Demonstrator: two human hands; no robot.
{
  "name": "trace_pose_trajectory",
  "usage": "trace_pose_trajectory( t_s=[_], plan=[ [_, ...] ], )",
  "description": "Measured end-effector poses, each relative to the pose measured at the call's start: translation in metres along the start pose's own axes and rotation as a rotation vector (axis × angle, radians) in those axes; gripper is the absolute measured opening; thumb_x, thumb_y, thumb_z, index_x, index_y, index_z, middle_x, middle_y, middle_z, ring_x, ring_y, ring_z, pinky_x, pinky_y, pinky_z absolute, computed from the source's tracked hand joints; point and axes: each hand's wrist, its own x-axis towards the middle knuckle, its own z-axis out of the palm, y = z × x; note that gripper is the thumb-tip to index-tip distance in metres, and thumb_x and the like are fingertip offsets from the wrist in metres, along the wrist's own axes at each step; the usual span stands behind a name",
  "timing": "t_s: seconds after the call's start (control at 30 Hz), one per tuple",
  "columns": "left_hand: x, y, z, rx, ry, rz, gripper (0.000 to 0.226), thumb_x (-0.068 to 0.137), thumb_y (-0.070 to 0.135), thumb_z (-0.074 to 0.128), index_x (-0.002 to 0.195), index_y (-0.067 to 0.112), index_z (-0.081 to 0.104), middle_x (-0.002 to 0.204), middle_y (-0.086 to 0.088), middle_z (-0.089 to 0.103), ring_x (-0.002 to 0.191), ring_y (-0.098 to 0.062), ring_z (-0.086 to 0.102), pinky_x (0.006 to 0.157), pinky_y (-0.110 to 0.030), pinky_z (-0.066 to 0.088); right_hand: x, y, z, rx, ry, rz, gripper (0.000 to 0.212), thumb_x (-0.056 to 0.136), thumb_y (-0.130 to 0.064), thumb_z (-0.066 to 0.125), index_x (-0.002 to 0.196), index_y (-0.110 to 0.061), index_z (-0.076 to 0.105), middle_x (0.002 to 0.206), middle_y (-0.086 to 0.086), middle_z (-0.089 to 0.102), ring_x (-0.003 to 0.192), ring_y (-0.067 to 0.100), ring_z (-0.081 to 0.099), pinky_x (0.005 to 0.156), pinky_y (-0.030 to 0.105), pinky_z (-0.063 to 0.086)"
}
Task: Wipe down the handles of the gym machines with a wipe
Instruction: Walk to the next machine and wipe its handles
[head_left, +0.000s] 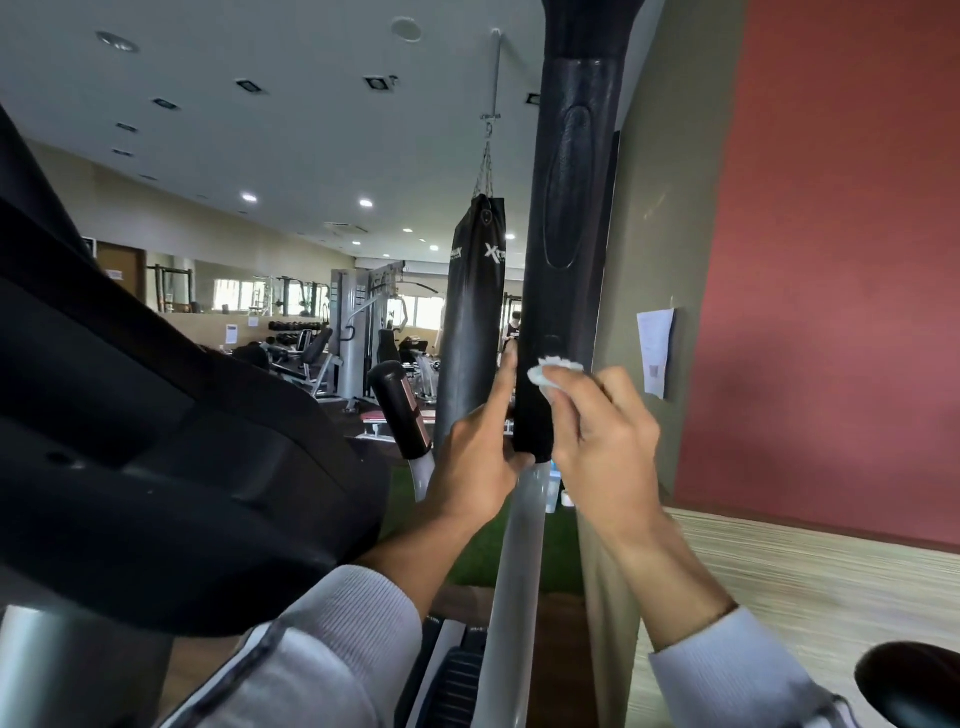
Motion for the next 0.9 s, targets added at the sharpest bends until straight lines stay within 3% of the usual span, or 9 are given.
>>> trace_pose_trajectory(
  t_s=[0.07,0.13,0.23,0.33,0.47,0.6,0.67,0.77,0.9],
  plan=[
    [0.0,-0.001,0.0,-0.019,-0.018,-0.014,0.109,0.085,0.009,0.07,0.15,0.048,-0.007,0.127,-0.012,0.064,0.107,-0.025,0.066,0.092,-0.038,0.054,-0.024,0.014,0.003,-0.019,-0.069,0.025,0.023,0.087,0.0,0.065,0.106,-0.011,0.073,0.087,0.006,0.057,0.067,0.007,0.055,0.075,0.006,0.044],
    [-0.001,-0.003,0.002,-0.026,-0.018,-0.022,0.121,0.081,0.004,0.074,0.145,0.057,-0.015,0.115,-0.012,0.068,0.093,-0.023,0.069,0.085,-0.042,0.057,-0.048,0.029,0.006,-0.083,-0.177,0.073,0.028,0.084,0.002,0.067,0.107,-0.015,0.072,0.092,0.005,0.06,0.073,0.015,0.064,0.076,0.016,0.05],
    [0.0,-0.005,0.003,-0.008,-0.03,-0.036,0.128,0.078,0.001,0.077,0.14,0.064,-0.016,0.118,-0.002,0.067,0.087,-0.016,0.07,0.084,-0.041,0.059,-0.073,0.045,0.008,-0.143,-0.287,0.141,0.027,0.082,0.003,0.07,0.102,-0.015,0.074,0.096,0.003,0.063,0.079,0.015,0.067,0.079,0.017,0.05],
    [0.0,-0.005,0.002,-0.053,-0.031,-0.048,0.127,0.079,0.0,0.076,0.14,0.064,-0.014,0.123,0.001,0.065,0.09,-0.013,0.07,0.086,-0.039,0.059,-0.068,0.04,0.0,-0.026,-0.208,0.218,0.024,0.085,0.001,0.067,0.1,-0.016,0.074,0.095,0.002,0.063,0.079,0.014,0.068,0.077,0.022,0.052],
    [0.001,-0.003,0.003,-0.117,-0.028,-0.044,0.121,0.081,0.0,0.073,0.142,0.063,-0.011,0.114,-0.004,0.065,0.091,-0.02,0.067,0.083,-0.041,0.058,-0.029,0.008,-0.006,0.078,0.006,0.12,0.019,0.087,-0.003,0.067,0.103,-0.011,0.074,0.09,0.006,0.061,0.078,0.009,0.063,0.079,0.015,0.05],
    [0.0,0.002,-0.003,-0.061,-0.054,-0.041,0.121,0.083,-0.002,0.067,0.136,0.069,-0.015,0.096,-0.011,0.068,0.082,-0.024,0.068,0.074,-0.046,0.057,-0.012,-0.002,0.004,0.038,-0.037,0.045,0.019,0.09,-0.003,0.061,0.104,-0.008,0.073,0.09,0.01,0.058,0.08,0.011,0.061,0.084,0.003,0.039],
    [-0.001,0.005,-0.008,-0.098,-0.063,-0.052,0.117,0.084,-0.009,0.059,0.136,0.071,-0.007,0.096,-0.013,0.068,0.079,-0.025,0.068,0.072,-0.044,0.057,-0.019,0.001,0.008,0.019,-0.061,0.039,0.021,0.089,-0.001,0.061,0.104,-0.007,0.073,0.089,0.01,0.057,0.079,0.007,0.056,0.083,0.0,0.037],
    [0.003,0.012,-0.018,-0.176,0.061,-0.089,0.1,0.086,-0.014,0.054,0.143,0.059,0.017,0.119,-0.002,0.065,0.098,-0.014,0.066,0.079,-0.02,0.056,-0.037,0.012,0.009,-0.046,-0.161,0.063,0.031,0.081,0.006,0.068,0.107,-0.01,0.072,0.087,0.008,0.055,0.073,0.006,0.054,0.075,0.005,0.043],
    [0.019,0.038,-0.036,-0.316,0.313,-0.079,0.064,0.093,0.023,0.063,0.147,0.042,0.034,0.118,0.002,0.066,0.096,0.01,0.06,0.088,-0.017,0.053,-0.071,0.022,0.01,-0.099,-0.431,0.166,0.032,0.077,0.004,0.071,0.107,-0.005,0.07,0.095,0.011,0.059,0.081,0.017,0.06,0.079,0.023,0.052]
  ],
)
